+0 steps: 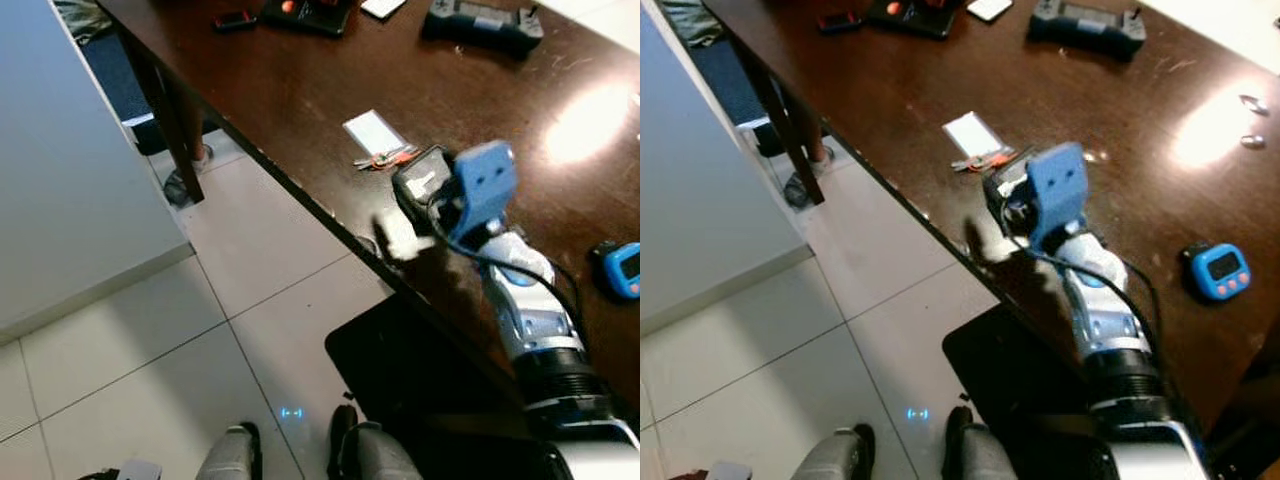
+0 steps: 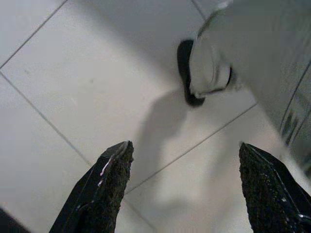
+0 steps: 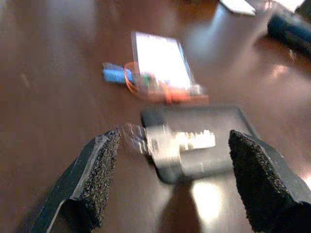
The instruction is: Hang keys on a hook
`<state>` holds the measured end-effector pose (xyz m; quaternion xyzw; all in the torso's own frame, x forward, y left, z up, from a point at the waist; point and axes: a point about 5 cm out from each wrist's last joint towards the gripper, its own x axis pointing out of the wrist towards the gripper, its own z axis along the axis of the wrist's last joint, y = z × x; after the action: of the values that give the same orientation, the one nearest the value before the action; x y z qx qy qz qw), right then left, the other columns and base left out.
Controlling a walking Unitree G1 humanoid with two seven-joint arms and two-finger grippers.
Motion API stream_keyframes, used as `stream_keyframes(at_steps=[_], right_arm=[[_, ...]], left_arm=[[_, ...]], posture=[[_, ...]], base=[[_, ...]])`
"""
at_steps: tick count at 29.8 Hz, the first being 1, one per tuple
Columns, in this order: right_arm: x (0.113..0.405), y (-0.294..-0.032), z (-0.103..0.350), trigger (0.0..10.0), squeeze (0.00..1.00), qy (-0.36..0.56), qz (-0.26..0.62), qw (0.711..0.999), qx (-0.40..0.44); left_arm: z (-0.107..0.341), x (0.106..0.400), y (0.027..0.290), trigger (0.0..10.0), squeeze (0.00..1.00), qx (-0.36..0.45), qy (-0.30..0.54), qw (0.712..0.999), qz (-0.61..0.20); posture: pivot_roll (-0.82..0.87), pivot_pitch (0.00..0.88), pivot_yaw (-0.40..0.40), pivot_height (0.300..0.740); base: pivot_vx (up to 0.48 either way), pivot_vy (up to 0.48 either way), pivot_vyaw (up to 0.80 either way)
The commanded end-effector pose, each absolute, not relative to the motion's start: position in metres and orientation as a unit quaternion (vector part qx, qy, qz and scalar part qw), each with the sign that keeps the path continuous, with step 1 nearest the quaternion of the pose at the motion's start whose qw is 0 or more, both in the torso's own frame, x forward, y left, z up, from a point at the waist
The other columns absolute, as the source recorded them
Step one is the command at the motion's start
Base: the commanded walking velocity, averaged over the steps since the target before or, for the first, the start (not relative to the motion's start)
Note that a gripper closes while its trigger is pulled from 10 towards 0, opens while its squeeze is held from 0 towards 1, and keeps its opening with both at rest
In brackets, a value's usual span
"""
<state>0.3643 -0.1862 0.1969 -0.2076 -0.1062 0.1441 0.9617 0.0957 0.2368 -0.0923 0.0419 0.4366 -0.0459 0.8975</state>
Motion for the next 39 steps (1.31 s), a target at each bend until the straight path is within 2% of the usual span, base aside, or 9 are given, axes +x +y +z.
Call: stream_keyframes(at_steps=[1,16,22,23,24,25,26,27,39], right_arm=[[0.362,-0.188,0.186,10.0,0.00,-0.082,0.152,0.956,-0.237],[0.370,-0.186,0.198,10.0,0.00,-0.079,0.162,0.936,-0.303],[0.380,-0.174,0.207,10.0,0.00,-0.080,0.183,0.929,-0.313],[0.382,-0.173,0.207,3.9,0.00,-0.075,0.185,0.927,-0.319],[0.382,-0.173,0.207,3.9,0.00,-0.075,0.185,0.927,-0.319],[0.384,-0.171,0.208,3.2,0.00,-0.071,0.186,0.925,-0.324],[0.384,-0.171,0.208,3.2,0.00,-0.071,0.186,0.925,-0.324],[0.387,-0.167,0.207,0.0,0.00,-0.054,0.200,0.921,-0.329],[0.390,-0.164,0.208,0.0,0.00,-0.034,0.215,0.916,-0.338]], left_arm=[[-0.096,0.075,0.239,10.0,0.00,0.046,0.460,0.885,-0.052],[-0.092,0.081,0.242,10.0,0.00,0.049,0.440,0.895,-0.056],[-0.089,0.090,0.241,10.0,0.00,0.053,0.423,0.902,-0.065],[-0.088,0.092,0.242,10.0,0.00,0.053,0.420,0.903,-0.065],[-0.088,0.092,0.242,10.0,0.00,0.053,0.420,0.903,-0.065],[-0.088,0.093,0.242,10.0,0.00,0.054,0.418,0.905,-0.065],[-0.088,0.093,0.242,10.0,0.00,0.054,0.418,0.905,-0.065],[-0.086,0.096,0.242,10.0,0.00,0.055,0.412,0.907,-0.066],[-0.085,0.101,0.239,10.0,0.00,0.061,0.403,0.910,-0.074]], posture=[[0.16,0.343,0.064,0.740],[0.16,0.353,0.068,0.740],[0.16,0.355,0.071,0.740],[0.16,0.355,0.071,0.740],[0.16,0.355,0.071,0.740],[0.16,0.354,0.070,0.740],[0.16,0.354,0.070,0.740],[0.17,0.353,0.068,0.740],[0.16,0.338,0.057,0.740]], base=[[0.000,0.000,0.00],[0.000,0.000,0.00],[0.000,0.000,0.00],[0.000,0.000,0.00],[0.000,0.000,0.00],[0.000,0.000,0.00],[0.000,0.000,0.00],[0.000,0.000,0.00],[0.000,0.000,0.00]])
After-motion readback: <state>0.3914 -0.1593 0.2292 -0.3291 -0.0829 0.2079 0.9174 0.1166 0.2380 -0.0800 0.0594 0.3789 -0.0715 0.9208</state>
